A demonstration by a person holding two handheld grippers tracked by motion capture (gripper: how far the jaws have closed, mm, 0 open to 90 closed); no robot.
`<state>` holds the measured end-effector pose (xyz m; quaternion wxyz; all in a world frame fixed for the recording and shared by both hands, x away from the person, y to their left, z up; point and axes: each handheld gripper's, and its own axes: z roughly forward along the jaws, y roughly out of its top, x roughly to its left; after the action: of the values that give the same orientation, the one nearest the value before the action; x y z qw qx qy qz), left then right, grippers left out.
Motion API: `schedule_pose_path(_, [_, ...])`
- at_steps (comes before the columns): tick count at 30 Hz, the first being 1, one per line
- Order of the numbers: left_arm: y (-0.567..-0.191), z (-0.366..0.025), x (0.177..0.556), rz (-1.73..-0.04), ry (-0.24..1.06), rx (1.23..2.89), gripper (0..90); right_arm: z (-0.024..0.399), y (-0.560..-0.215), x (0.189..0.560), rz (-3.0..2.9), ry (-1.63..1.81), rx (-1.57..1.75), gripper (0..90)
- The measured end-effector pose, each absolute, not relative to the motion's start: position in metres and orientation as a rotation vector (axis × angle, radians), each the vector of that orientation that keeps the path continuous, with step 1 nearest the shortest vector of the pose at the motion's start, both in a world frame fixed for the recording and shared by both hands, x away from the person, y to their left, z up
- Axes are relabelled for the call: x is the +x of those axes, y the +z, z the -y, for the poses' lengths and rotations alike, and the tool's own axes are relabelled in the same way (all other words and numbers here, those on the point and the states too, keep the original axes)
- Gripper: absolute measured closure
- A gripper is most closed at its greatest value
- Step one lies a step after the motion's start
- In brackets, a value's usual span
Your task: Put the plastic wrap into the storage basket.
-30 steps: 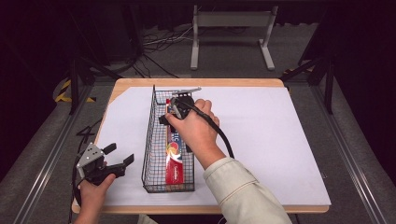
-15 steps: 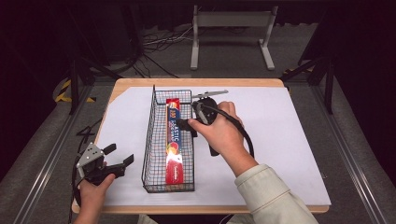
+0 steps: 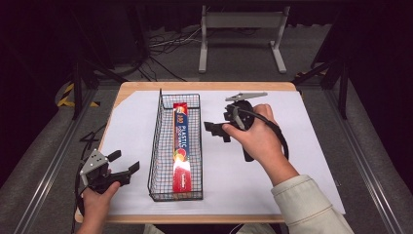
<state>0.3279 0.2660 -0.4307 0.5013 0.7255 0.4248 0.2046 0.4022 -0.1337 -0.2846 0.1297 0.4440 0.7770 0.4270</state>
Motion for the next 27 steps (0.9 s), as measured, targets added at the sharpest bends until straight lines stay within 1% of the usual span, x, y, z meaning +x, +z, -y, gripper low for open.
schedule_pose_path(13, [-0.431, -0.266, 0.328, -1.032, 0.497, 1.760, 14.9, 0.188, -0.283, 0.396, -2.223, 1.263, 1.256, 19.9])
schedule_pose_path(15, [-0.431, -0.266, 0.328, -1.031, 0.498, 1.762, 14.9, 0.201, -0.284, 0.394, -2.209, 1.282, 1.250, 19.9])
schedule_pose_path(16, [-0.431, -0.266, 0.328, -1.031, 0.499, 1.763, 14.9, 0.201, -0.284, 0.394, -2.209, 1.282, 1.250, 19.9])
schedule_pose_path(23, [-0.430, -0.266, 0.327, -1.030, 0.506, 1.765, 14.9, 0.232, -0.292, 0.394, -2.195, 1.300, 1.266, 19.9])
schedule_pose_path(27, [-0.431, -0.266, 0.326, -1.031, 0.508, 1.763, 15.0, 0.247, -0.298, 0.394, -2.202, 1.297, 1.192, 17.8])
